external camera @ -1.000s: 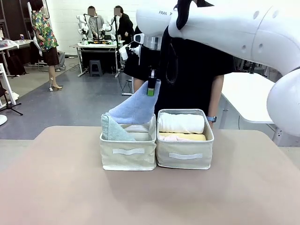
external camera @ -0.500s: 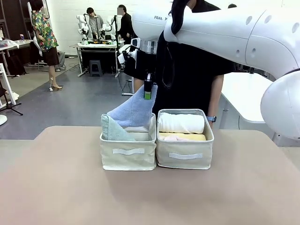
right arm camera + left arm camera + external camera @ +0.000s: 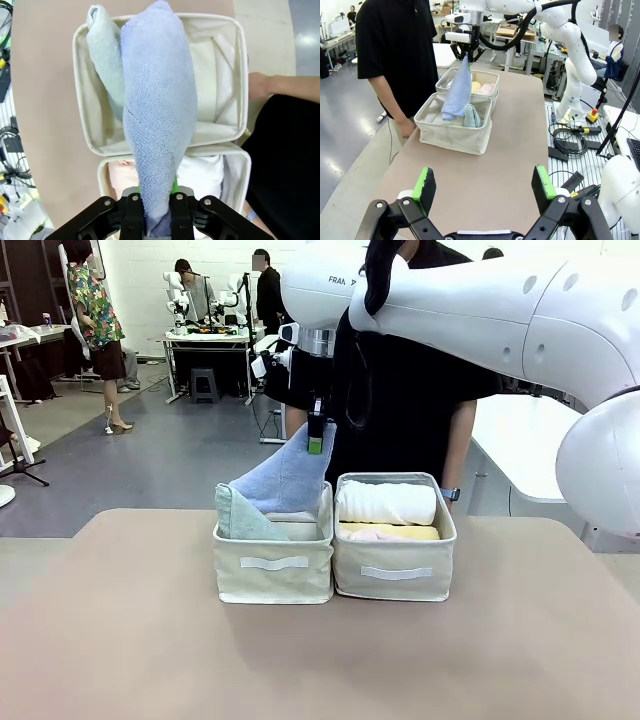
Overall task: Sort the towels based on their folding style.
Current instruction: Pick up another triangle-folded towel from the table and place it in the left Fabric basket.
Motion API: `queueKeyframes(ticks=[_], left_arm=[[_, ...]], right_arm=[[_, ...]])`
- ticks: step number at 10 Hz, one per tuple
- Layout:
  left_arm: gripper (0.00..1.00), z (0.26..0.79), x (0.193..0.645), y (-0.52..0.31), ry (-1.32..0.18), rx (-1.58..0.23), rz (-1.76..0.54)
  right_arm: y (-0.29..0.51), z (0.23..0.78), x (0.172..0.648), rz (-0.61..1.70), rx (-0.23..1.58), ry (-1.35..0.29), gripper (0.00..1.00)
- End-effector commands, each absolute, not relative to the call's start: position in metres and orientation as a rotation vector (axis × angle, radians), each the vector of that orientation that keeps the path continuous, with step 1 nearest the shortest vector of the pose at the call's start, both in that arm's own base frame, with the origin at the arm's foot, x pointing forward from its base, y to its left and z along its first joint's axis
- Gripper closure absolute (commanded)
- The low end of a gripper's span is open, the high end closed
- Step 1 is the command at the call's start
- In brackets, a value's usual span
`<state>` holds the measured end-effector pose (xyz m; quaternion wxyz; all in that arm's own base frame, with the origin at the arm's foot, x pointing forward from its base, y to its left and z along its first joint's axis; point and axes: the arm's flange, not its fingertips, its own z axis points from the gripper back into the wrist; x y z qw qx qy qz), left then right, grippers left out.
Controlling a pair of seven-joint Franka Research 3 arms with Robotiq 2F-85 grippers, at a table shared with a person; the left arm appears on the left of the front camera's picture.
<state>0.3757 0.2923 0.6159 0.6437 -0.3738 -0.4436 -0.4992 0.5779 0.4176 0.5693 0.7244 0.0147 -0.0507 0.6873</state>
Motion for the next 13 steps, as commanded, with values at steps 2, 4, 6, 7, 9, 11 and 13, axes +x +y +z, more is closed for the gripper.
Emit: queueKeyframes(ticks=[2, 4, 6, 7, 9, 11, 13], left_arm=[[0.0, 0.618, 0.374, 0.291, -1.012, -0.851, -1.116], [0.0, 0.618, 0.374, 0.291, -1.012, -0.851, -1.116], [0.0, 0.618, 0.374, 0.291, -1.012, -0.851, -1.116], [0.0, 0.618, 0.374, 0.291, -1.012, -0.851, -1.116], [0.0, 0.618, 0.374, 0.291, -1.012, -0.851, -1.116], [0.0, 0.618, 0.374, 0.291, -1.012, -0.851, -1.116], [0.0, 0.618, 0.374, 0.291, -1.012, -0.851, -1.116]], right_arm=[[0.408, 0.562, 0.587, 1.535, 0.047, -0.103, 0.83], [0.407, 0.552, 0.593, 1.534, 0.051, -0.077, 0.83], [0.411, 0.537, 0.599, 1.539, 0.052, -0.034, 0.83], [0.414, 0.529, 0.601, 1.547, 0.051, -0.015, 0.83], [0.416, 0.514, 0.605, 1.55, 0.06, 0.02, 0.83], [0.418, 0.501, 0.608, 1.546, 0.087, 0.043, 0.83], [0.421, 0.487, 0.612, 1.538, 0.13, 0.066, 0.83]])
